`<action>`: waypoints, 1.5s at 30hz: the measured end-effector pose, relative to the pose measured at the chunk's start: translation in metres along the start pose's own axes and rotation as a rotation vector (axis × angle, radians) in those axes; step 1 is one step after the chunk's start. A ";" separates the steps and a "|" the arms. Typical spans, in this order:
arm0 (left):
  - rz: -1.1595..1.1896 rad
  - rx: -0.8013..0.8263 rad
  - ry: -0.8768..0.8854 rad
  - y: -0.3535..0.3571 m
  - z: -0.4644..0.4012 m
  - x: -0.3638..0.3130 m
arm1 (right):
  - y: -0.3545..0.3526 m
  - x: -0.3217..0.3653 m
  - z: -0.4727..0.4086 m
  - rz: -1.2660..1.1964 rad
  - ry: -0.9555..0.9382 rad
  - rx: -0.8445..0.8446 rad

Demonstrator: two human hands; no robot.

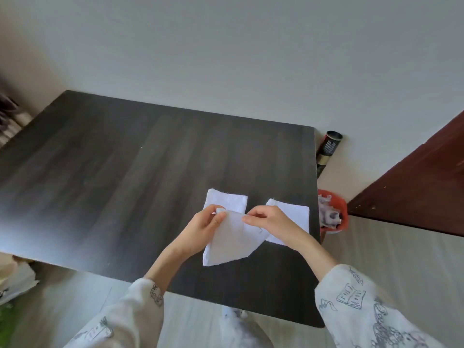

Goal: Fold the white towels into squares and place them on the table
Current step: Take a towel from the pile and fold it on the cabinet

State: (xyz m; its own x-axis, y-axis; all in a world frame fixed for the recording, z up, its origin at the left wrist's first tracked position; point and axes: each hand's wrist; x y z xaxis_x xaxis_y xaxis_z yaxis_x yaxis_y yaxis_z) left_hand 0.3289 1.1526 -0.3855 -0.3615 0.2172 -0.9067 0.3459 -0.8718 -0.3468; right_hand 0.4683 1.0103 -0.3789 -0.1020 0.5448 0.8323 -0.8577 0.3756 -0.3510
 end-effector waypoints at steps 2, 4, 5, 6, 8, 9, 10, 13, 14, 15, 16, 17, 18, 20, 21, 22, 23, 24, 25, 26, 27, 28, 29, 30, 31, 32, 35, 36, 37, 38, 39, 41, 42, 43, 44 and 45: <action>0.013 0.004 -0.026 -0.004 -0.019 0.004 | -0.005 -0.004 -0.019 -0.090 0.056 0.026; 0.056 0.012 -0.077 -0.011 -0.037 0.010 | -0.008 -0.008 -0.034 -0.209 0.136 0.042; 0.075 0.018 -0.103 -0.015 -0.046 0.014 | -0.008 -0.011 -0.041 -0.281 0.178 0.051; 0.089 0.018 -0.128 -0.018 -0.054 0.019 | -0.007 -0.014 -0.047 -0.352 0.216 0.060; 0.095 0.005 -0.180 -0.021 -0.070 0.030 | -0.004 -0.024 -0.058 -0.469 0.277 0.069; 0.090 0.003 -0.199 -0.023 -0.077 0.035 | -0.002 -0.028 -0.063 -0.508 0.305 0.064; 0.081 0.010 -0.216 -0.023 -0.085 0.041 | 0.001 -0.031 -0.068 -0.533 0.327 0.054; 0.022 0.061 -0.276 -0.025 -0.106 0.058 | 0.011 -0.039 -0.082 -0.556 0.384 -0.020; -0.007 0.069 -0.290 -0.026 -0.112 0.064 | 0.016 -0.040 -0.087 -0.543 0.400 -0.059; -0.041 0.073 -0.303 -0.027 -0.119 0.069 | 0.019 -0.040 -0.092 -0.522 0.415 -0.100; -0.079 0.076 -0.314 -0.027 -0.125 0.073 | 0.022 -0.041 -0.098 -0.494 0.430 -0.139; -0.118 0.083 -0.325 -0.028 -0.131 0.076 | 0.024 -0.042 -0.104 -0.467 0.443 -0.177; -0.152 0.093 -0.333 -0.028 -0.137 0.079 | 0.026 -0.043 -0.111 -0.444 0.451 -0.213; -0.196 0.117 -0.349 -0.028 -0.148 0.082 | 0.026 -0.043 -0.123 -0.421 0.456 -0.274; -0.207 0.129 -0.357 -0.028 -0.153 0.083 | 0.026 -0.044 -0.128 -0.411 0.463 -0.301; -0.214 0.140 -0.364 -0.028 -0.157 0.083 | 0.026 -0.046 -0.132 -0.399 0.474 -0.322; -0.218 0.152 -0.371 -0.028 -0.160 0.084 | 0.026 -0.047 -0.136 -0.387 0.483 -0.335; -0.223 0.162 -0.377 -0.028 -0.163 0.084 | 0.027 -0.048 -0.139 -0.376 0.490 -0.344; -0.230 0.171 -0.381 -0.028 -0.165 0.084 | 0.027 -0.049 -0.142 -0.356 0.496 -0.351; -0.239 0.177 -0.383 -0.028 -0.167 0.085 | 0.028 -0.051 -0.145 -0.327 0.502 -0.355; -0.250 0.181 -0.387 -0.028 -0.168 0.086 | 0.028 -0.051 -0.148 -0.297 0.502 -0.356; -0.257 0.181 -0.387 -0.027 -0.169 0.087 | 0.029 -0.052 -0.150 -0.270 0.495 -0.356; -0.265 0.179 -0.388 -0.026 -0.170 0.087 | 0.029 -0.052 -0.152 -0.240 0.484 -0.354; -0.272 0.175 -0.384 -0.025 -0.171 0.088 | 0.030 -0.052 -0.154 -0.203 0.470 -0.353; -0.279 0.170 -0.382 -0.024 -0.172 0.088 | 0.030 -0.052 -0.156 -0.162 0.452 -0.355; -0.283 0.166 -0.380 -0.024 -0.173 0.089 | 0.031 -0.053 -0.157 -0.124 0.435 -0.356; -0.300 0.169 -0.379 -0.023 -0.173 0.091 | 0.032 -0.054 -0.160 -0.031 0.409 -0.359; -0.303 0.168 -0.376 -0.023 -0.173 0.092 | 0.032 -0.054 -0.161 -0.011 0.407 -0.361; -0.306 0.164 -0.372 -0.023 -0.173 0.093 | 0.032 -0.055 -0.162 0.007 0.404 -0.364; -0.309 0.162 -0.365 -0.023 -0.172 0.094 | 0.033 -0.055 -0.162 0.024 0.399 -0.369; -0.316 0.157 -0.355 -0.024 -0.171 0.096 | 0.033 -0.055 -0.162 0.039 0.395 -0.375; -0.339 0.135 -0.332 -0.024 -0.170 0.098 | 0.035 -0.056 -0.162 0.051 0.389 -0.392; -0.357 0.121 -0.318 -0.025 -0.170 0.099 | 0.035 -0.057 -0.162 0.051 0.390 -0.402; -0.376 0.109 -0.305 -0.025 -0.170 0.100 | 0.036 -0.057 -0.162 0.053 0.391 -0.411; -0.396 0.095 -0.294 -0.024 -0.169 0.100 | 0.036 -0.057 -0.163 0.058 0.392 -0.419; -0.414 0.078 -0.287 -0.024 -0.169 0.101 | 0.037 -0.057 -0.163 0.062 0.395 -0.427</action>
State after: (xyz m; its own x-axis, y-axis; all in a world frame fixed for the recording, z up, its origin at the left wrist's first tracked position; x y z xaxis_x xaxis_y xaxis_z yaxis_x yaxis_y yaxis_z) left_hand 0.4301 1.2697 -0.5086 -0.6813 0.4321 -0.5908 0.0611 -0.7707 -0.6342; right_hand 0.5246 1.1150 -0.5090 0.1204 0.7825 0.6108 -0.5686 0.5588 -0.6037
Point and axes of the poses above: each hand's wrist, its own z-axis away from the middle knuckle, its own y-axis out of the palm, x = y × z, and after that the axes turned 2 degrees about -x, right-handed
